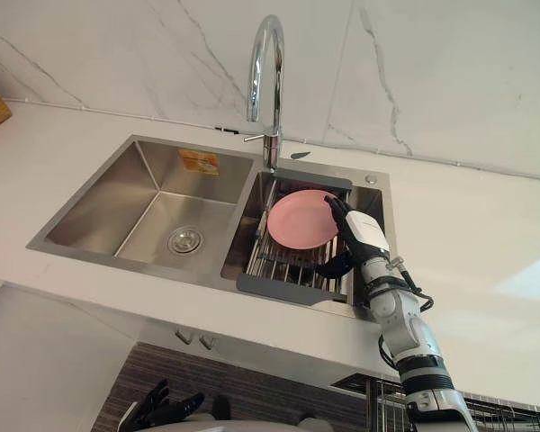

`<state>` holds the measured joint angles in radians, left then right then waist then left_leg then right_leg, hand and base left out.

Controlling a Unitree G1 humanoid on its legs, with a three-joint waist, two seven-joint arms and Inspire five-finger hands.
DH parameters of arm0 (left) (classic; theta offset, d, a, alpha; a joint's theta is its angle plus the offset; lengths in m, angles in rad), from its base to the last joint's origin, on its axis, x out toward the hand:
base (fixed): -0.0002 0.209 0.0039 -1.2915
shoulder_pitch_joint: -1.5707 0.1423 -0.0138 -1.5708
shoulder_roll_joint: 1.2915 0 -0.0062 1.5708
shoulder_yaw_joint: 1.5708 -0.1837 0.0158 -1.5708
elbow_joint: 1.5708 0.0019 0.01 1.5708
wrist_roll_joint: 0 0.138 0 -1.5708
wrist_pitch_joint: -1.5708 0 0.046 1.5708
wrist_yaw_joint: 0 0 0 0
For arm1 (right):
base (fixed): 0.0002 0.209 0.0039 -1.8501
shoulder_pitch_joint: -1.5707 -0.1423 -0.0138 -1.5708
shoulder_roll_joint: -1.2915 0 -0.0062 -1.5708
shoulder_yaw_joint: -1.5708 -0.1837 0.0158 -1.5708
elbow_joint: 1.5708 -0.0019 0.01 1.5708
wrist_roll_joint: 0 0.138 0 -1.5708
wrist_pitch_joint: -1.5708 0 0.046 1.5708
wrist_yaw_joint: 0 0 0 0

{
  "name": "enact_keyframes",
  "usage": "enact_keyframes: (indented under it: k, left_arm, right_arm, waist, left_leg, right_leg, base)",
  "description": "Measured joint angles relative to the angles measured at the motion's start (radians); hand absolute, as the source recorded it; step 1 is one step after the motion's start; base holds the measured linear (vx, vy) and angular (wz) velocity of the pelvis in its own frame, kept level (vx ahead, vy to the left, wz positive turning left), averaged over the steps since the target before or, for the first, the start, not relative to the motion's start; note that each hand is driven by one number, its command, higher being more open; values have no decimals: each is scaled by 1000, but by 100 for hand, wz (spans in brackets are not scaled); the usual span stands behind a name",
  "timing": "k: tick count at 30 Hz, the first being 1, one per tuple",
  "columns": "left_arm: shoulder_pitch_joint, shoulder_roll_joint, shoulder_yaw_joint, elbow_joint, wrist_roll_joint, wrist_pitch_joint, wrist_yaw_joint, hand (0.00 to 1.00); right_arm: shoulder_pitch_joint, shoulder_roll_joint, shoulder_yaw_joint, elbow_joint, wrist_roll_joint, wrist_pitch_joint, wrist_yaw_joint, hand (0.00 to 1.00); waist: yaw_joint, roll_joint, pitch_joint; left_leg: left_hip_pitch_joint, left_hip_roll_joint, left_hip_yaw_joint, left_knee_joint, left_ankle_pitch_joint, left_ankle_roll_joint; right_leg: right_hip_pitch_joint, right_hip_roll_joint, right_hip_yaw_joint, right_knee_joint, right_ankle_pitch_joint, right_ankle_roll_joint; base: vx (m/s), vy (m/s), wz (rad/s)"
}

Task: Walk over to the sink, pick up the cup, carry it to the dishwasher, place the cup inside the dishwasher, then close the dishwasher door

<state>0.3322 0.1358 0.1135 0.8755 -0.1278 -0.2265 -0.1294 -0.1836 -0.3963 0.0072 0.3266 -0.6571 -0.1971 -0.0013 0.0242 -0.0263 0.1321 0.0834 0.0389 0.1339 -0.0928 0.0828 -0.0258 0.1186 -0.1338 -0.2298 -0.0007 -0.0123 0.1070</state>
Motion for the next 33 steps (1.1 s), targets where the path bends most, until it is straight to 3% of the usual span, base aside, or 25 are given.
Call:
enact_keyframes:
  k: [7,13,20,26,33]
  left_arm:
    - [-1,-2,-1,0,1,0,0,100]
    - [-3,-4,-1,0,1,0,0,100]
    - [-3,-4,-1,3,1,1,0,100]
    - [-3,-4,-1,5,1,1,0,100]
    - [-3,-4,-1,4,1,2,0,100]
  right_arm:
    - [2,0,0,-58,-6,-1,39,100]
    - [2,-1,7,-121,-58,2,155,100]
    - [2,-14,47,-161,-82,64,270,100]
    - [2,-15,49,-167,-137,71,272,100]
    - [1,-15,48,-166,-198,47,176,100]
  waist:
    - [4,2,0]
    - [11,2,0]
    - [11,1,-3]
    - [11,1,-5]
    - [12,1,-6]
  left_leg:
    - [1,0,4,0,0,0]
    - [4,0,6,1,-1,-1]
    - [8,0,10,0,-1,-1]
    - [8,-1,10,0,0,0]
    - [7,-1,10,0,0,0]
  right_leg:
    - [1,-1,3,2,0,0]
    - [4,-1,3,2,0,0]
    - [1,-2,7,7,0,0]
    - [1,-2,8,7,0,0]
    - [1,-2,7,4,0,0]
  base:
    - [0,0,0]
    - [0,0,0]
    - [0,0,0]
    - [0,0,0]
    - [0,0,0]
